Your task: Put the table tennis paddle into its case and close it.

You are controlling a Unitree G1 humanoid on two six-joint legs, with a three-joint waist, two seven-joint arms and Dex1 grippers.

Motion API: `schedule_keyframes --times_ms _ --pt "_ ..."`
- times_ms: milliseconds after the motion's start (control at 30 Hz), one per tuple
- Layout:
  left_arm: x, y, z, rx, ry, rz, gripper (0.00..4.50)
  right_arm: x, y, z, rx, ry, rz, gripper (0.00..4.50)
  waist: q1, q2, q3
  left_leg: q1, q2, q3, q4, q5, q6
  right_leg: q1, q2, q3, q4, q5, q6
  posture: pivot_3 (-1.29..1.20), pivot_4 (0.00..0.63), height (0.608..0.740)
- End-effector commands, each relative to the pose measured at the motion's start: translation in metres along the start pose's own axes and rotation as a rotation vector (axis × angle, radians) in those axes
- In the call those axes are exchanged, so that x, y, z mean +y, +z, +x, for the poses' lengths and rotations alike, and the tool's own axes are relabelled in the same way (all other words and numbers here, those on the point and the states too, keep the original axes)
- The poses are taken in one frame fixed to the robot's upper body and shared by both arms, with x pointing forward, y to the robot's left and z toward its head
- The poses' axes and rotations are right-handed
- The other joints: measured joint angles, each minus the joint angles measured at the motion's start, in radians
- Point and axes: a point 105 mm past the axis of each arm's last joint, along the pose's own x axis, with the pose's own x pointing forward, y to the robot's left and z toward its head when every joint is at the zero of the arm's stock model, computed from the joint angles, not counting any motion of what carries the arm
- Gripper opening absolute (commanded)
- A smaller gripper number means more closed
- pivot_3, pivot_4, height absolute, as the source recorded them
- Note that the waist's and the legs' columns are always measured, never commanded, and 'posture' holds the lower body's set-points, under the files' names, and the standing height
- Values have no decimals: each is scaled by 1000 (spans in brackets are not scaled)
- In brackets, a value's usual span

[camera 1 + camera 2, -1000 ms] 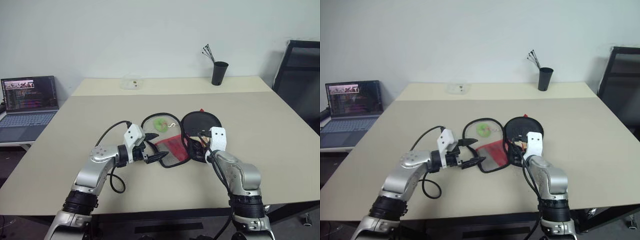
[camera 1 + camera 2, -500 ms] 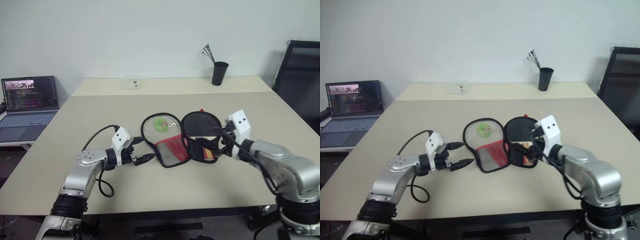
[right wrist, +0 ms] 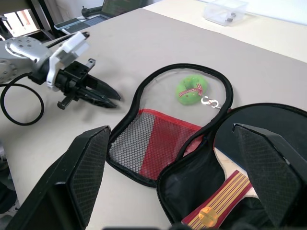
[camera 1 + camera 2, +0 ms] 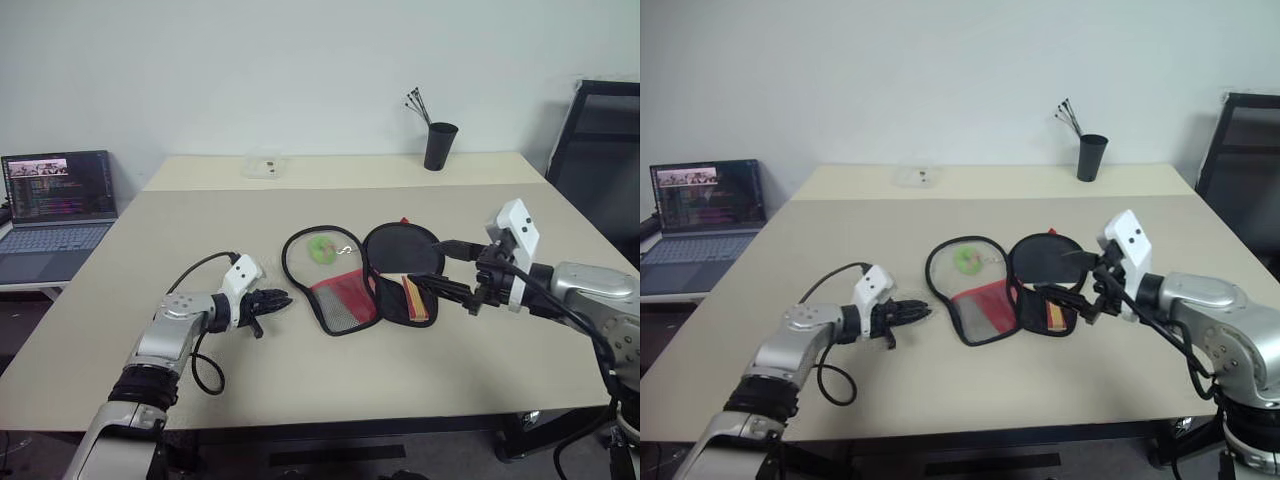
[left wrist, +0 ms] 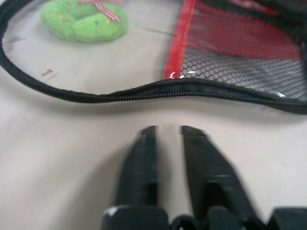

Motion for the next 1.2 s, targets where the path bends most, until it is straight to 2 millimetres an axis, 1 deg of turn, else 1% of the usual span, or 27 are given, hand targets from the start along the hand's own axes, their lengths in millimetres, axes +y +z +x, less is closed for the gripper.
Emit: schedule_keyframes --times_ms 33,233,300,367,433,500,567,633,667,733,867,933,1000,1100,1200 --pt "8 10 6 -15 19 41 25 3 8 -4 -31 0 -48 4500 0 0 0 0 0 0 0 0 0 0 0 0 0 0 0 0 150 740" --pt "6 18 31 -60 13 30 25 2 6 -3 -30 -10 -58 4500 2 -1 0 0 -1 0 0 0 0 1 0 0 -1 1 1 0 150 740" --pt "3 28 41 -86 -6 41 25 1 5 -3 -26 -13 -64 4500 2 -1 0 0 -1 1 0 0 0 1 0 0 -1 1 2 0 150 740" --pt "0 44 51 -121 -32 71 25 0 4 -4 -21 -19 -67 4500 2 -2 1 0 -1 1 0 0 0 1 0 0 -1 1 2 0 150 740" --pt "-1 54 55 -141 -44 88 25 -1 3 -4 -18 -22 -69 4500 2 -2 1 -1 -1 1 0 0 0 1 0 0 -1 1 2 0 150 740" --pt "-8 83 65 -203 -80 141 25 -4 2 -7 -11 -38 -72 4500 2 -3 1 -1 -1 1 0 0 0 1 0 0 -1 1 2 0 150 740" --pt "-13 103 70 -243 -106 185 25 -5 0 -9 -5 -49 -74 4500 2 -4 2 -1 -2 1 0 0 0 1 0 0 -2 1 2 0 150 740" --pt "-26 134 80 -310 -159 223 25 -8 -2 -14 6 -68 -73 4500 3 -4 2 -1 -2 2 1 0 0 1 0 0 -2 1 2 0 150 740" --pt "-34 146 86 -331 -183 243 25 -10 -3 -16 11 -78 -73 4500 6 -5 2 -2 -2 2 1 0 0 1 0 0 -2 1 2 0 150 740" --pt "-47 159 100 -344 -224 262 25 -12 -5 -20 23 -94 -71 4500 9 -5 3 -2 -2 2 1 0 0 1 0 -1 -2 1 2 0 150 740" --pt "-63 165 122 -331 -242 258 25 -14 -9 -23 41 -109 -60 4500 3 -5 3 -2 -3 2 4 -2 3 1 0 0 -3 1 3 0 150 740" --pt "-71 164 131 -314 -245 265 25 -15 -11 -24 52 -122 -54 4500 -3 -6 3 -2 -2 3 4 -2 4 1 0 0 -2 1 3 0 150 740" --pt "-75 161 135 -306 -251 274 25 -16 -14 -26 64 -142 -45 4500 -4 -6 3 -2 -2 3 4 -3 4 1 1 0 -2 1 3 0 150 740" --pt "-72 158 134 -313 -246 265 25 -21 -19 -28 84 -178 -34 4500 -3 -6 3 -2 -1 2 4 -2 4 0 2 0 -2 1 3 0 150 740" --pt "-57 153 124 -326 -209 252 25 -37 -30 -29 101 -264 9 4500 -3 -6 3 -2 -1 2 4 -2 4 1 2 1 -2 1 3 0 150 740"
